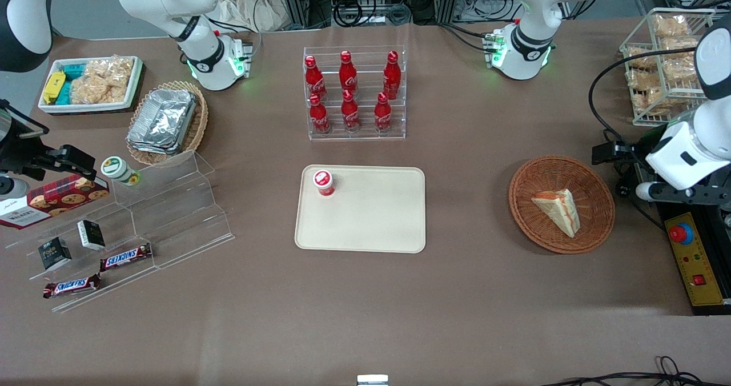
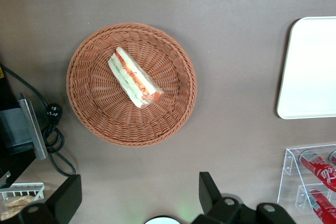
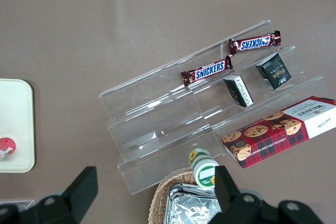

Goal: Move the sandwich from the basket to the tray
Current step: 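Move the left gripper over the sandwich in the wicker basket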

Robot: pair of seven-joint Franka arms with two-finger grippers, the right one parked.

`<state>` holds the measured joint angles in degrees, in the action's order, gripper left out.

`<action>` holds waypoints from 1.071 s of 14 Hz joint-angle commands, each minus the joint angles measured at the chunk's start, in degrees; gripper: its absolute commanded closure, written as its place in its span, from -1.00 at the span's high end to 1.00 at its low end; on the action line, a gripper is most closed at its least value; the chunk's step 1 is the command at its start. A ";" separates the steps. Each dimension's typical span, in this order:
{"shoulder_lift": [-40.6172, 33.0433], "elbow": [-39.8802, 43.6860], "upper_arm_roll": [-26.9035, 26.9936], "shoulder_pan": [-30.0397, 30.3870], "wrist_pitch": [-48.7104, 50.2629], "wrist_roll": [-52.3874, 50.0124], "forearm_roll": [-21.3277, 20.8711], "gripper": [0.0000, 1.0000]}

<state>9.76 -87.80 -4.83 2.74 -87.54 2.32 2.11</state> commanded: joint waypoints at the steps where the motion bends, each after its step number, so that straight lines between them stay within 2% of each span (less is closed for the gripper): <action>1: 0.79 1.50 0.26 -0.46 2.20 0.93 -1.84 1.00; 4: 1.41 1.15 0.44 -0.28 2.28 0.42 -2.02 1.00; 6: 0.88 -2.97 1.05 0.06 0.81 -8.84 -1.24 1.00; 8: -0.17 -7.88 1.32 0.77 -4.72 -19.41 -0.88 1.00; 11: -1.15 -18.25 1.32 0.77 -18.41 -30.05 -1.58 1.00; 13: 0.51 -21.78 1.32 0.60 -25.97 -42.51 -2.20 1.00; 15: 0.88 -28.44 1.23 0.42 -34.23 -47.04 -4.38 1.00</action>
<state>11.41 -110.12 -3.53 3.36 -115.48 -39.12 0.17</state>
